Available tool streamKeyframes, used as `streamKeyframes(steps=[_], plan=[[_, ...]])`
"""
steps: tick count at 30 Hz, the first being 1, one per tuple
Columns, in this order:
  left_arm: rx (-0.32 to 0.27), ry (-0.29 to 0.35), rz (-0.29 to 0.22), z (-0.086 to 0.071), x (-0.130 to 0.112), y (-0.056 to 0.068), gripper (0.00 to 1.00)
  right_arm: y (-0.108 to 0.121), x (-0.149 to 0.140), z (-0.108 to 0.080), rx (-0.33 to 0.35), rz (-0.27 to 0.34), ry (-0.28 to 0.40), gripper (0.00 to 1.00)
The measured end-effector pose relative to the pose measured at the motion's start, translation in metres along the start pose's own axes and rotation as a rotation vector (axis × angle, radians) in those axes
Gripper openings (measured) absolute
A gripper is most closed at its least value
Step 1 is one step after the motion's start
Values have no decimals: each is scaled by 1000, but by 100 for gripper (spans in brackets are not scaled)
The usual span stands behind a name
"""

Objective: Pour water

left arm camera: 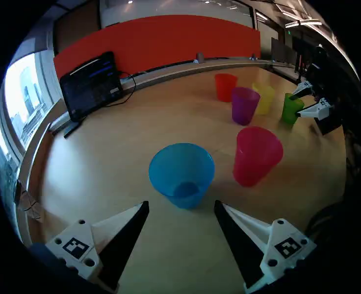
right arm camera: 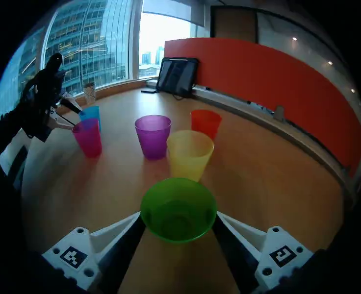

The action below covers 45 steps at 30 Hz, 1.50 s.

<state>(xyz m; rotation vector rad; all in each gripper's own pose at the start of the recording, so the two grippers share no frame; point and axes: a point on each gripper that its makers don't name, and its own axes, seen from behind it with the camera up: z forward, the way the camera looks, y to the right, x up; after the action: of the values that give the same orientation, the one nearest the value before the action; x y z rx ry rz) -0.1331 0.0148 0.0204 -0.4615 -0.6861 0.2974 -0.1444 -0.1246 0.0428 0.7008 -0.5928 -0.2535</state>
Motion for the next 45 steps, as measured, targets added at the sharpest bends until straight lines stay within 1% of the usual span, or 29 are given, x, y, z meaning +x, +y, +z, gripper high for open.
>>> streamKeyframes(steps=[1,6,15,24,30,36,39,42,45], plan=[[3,1,0,-1,0,0,99,0,-1,-1,-2,0,-1,100],[14,8,-2,-5,0,-1,99,2,-6,-7,-15,-8,-3,100],[38,39,-26,-23,2,0,99,1,-6,-33,-48,-5,25,100],[57,56,-33,-46,-2,10,99,3,-13,-67,-93,5,50,100],[84,80,-43,-58,-2,16,99,3,-8,-86,-128,19,95,100],[121,148,-84,-69,8,20,99,2,1,-104,-169,31,154,100],[143,197,-110,-74,15,20,99,4,6,-112,-209,31,191,100],[169,248,-141,-78,22,18,99,7,11,-119,-245,44,226,100],[185,311,-173,-84,35,17,99,12,19,-125,-280,70,268,100]])
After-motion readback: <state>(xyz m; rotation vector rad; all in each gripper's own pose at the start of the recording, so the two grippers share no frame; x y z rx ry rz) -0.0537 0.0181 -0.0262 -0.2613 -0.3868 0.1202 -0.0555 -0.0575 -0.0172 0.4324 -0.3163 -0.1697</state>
